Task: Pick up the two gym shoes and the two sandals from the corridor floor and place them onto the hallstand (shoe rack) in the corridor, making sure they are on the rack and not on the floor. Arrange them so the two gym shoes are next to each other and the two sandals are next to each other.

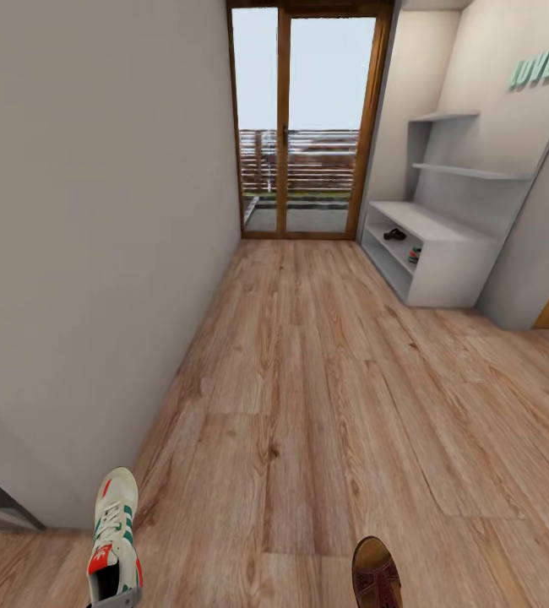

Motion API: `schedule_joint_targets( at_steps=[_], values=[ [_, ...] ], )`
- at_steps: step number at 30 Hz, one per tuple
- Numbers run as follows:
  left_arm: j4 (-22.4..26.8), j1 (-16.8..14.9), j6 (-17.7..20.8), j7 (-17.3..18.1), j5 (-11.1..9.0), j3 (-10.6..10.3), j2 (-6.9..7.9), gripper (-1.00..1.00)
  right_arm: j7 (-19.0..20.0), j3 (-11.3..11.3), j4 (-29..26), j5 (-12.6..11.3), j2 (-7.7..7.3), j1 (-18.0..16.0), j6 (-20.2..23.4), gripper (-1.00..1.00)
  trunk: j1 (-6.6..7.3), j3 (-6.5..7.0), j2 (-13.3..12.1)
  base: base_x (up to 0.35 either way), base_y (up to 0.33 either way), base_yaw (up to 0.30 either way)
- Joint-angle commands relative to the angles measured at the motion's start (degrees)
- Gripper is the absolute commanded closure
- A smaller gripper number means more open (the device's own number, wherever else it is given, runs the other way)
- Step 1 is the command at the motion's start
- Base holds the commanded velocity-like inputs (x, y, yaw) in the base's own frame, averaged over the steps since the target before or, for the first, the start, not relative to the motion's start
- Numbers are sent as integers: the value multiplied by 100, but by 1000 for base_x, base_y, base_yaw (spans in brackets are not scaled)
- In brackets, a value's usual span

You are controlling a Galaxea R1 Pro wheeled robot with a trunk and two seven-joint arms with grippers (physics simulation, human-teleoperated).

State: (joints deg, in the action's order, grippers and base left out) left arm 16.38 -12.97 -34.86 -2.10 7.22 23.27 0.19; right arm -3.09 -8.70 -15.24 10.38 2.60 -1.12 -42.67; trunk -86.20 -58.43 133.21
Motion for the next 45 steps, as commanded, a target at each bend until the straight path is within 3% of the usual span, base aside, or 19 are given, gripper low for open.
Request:
schedule_joint_targets(
  at_steps=[1, 45],
  values=[
    [-6, -4, -21, -19, 60, 28, -1, 100, -34, -27, 3, 60, 3, -3, -13, 100, 24, 14, -40, 0, 0, 0],
    [-11, -4, -21, -19, 68, 28, -1, 100, -25, -18, 262, 69, -14, -3, -13, 100, 968, 786, -1764, 0, 0, 0]
  ],
)
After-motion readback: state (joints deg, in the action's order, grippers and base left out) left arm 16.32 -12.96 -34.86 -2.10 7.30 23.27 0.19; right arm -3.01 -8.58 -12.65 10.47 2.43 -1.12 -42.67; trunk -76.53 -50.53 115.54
